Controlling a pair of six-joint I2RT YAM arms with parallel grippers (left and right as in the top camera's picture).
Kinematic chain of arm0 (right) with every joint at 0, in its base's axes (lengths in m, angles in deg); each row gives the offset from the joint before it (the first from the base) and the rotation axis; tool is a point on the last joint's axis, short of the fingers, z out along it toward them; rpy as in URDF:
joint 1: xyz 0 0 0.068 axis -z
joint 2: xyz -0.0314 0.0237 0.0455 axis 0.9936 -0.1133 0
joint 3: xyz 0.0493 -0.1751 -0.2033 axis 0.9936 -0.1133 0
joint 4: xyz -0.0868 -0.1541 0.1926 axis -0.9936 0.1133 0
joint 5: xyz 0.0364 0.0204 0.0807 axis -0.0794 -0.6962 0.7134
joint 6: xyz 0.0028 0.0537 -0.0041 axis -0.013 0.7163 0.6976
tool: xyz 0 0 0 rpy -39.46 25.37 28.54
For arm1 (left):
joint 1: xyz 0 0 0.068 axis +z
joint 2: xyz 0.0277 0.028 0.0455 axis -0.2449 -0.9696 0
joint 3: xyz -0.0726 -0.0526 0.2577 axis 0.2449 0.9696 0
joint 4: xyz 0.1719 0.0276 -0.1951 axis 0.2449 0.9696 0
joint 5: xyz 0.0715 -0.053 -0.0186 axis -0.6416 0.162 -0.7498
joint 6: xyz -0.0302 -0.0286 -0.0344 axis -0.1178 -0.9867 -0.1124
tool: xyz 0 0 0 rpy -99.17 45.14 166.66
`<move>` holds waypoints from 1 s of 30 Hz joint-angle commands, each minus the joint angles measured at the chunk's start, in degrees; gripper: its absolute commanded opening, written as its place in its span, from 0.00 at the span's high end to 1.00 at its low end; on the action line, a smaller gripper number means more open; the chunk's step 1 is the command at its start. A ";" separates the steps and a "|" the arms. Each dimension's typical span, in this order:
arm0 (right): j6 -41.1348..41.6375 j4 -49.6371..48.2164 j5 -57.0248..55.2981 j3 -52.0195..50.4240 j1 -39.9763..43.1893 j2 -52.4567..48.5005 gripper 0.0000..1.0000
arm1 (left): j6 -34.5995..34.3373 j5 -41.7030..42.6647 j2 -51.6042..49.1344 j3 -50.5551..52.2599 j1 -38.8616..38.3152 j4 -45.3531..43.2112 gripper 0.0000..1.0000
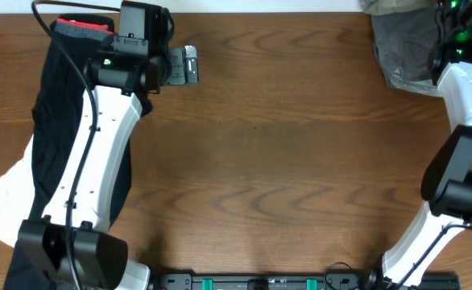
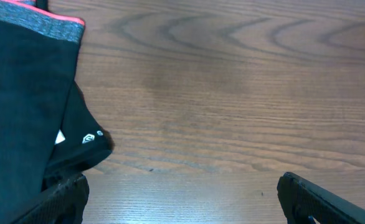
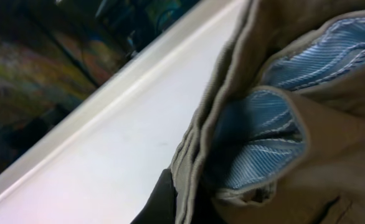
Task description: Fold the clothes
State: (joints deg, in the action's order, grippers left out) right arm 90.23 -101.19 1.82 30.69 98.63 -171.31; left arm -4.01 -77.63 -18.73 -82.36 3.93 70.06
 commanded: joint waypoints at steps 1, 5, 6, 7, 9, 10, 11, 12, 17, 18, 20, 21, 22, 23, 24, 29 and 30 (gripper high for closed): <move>4.44 -4.76 -1.03 1.84 1.88 -1.79 0.99 | -0.11 -0.11 -1.05 0.55 0.20 -0.20 0.02; 5.55 -7.39 -1.46 1.84 3.08 -3.19 0.99 | -0.13 -0.09 -2.40 0.55 0.20 -1.09 0.02; 5.51 -7.41 -1.73 1.84 3.28 -3.43 0.99 | -0.13 -0.09 -2.67 0.55 0.20 -1.29 0.02; 5.51 -7.39 -1.88 1.84 3.52 -3.72 0.99 | -0.15 -0.09 -2.89 0.55 0.20 -1.44 0.02; 5.49 -7.37 -1.86 1.81 4.02 -4.61 0.99 | -0.15 -0.09 -3.17 0.55 0.20 -1.70 0.02; 5.49 -7.17 -1.60 1.81 4.35 -5.05 0.99 | -0.15 -0.09 -3.26 0.55 0.20 -1.95 0.02; 5.44 -6.91 -1.38 1.81 4.55 -5.57 0.99 | -0.15 -0.09 -3.32 0.55 0.20 -2.19 0.02; 5.44 -6.49 -0.79 1.81 4.87 -5.92 0.99 | -0.33 -0.07 -3.32 0.55 0.20 -2.43 0.02; 5.46 -6.05 2.21 1.81 5.60 -8.72 0.99 | -0.35 -0.07 -3.32 0.55 0.20 -3.32 0.02; 5.49 -5.92 2.32 1.81 5.64 -9.25 0.99 | -0.35 -0.07 -3.32 0.55 0.20 -3.48 0.02; 5.49 -5.22 3.32 1.79 5.70 -9.75 0.99 | -0.37 -0.07 -3.32 0.55 0.20 -3.74 0.02; 5.49 -4.61 3.78 1.79 5.70 -9.75 0.99 | -0.35 -0.07 -3.32 0.55 0.20 -3.82 0.02; 5.46 -3.87 4.39 1.79 5.77 -9.75 0.99 | -0.35 -0.07 -3.32 0.55 0.20 -3.91 0.02; 5.49 -3.34 5.77 1.79 5.92 -9.73 0.99 | -0.35 -0.07 -3.32 0.55 0.20 -4.09 0.02; 5.49 -3.10 7.54 1.79 6.19 -9.73 0.99 | -0.35 -0.07 -3.32 0.55 0.20 -4.26 0.02; 5.73 0.98 17.77 1.79 7.91 -9.66 0.98 | -0.37 -0.07 -3.32 0.55 0.20 -5.18 0.02; 5.99 3.02 19.45 1.79 8.39 -9.66 0.98 | -0.37 -0.07 -3.32 0.55 0.20 -5.31 0.02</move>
State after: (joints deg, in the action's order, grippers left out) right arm 95.52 -100.06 12.77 31.06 105.12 -180.84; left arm -4.03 -77.63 -21.72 -82.32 3.93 65.03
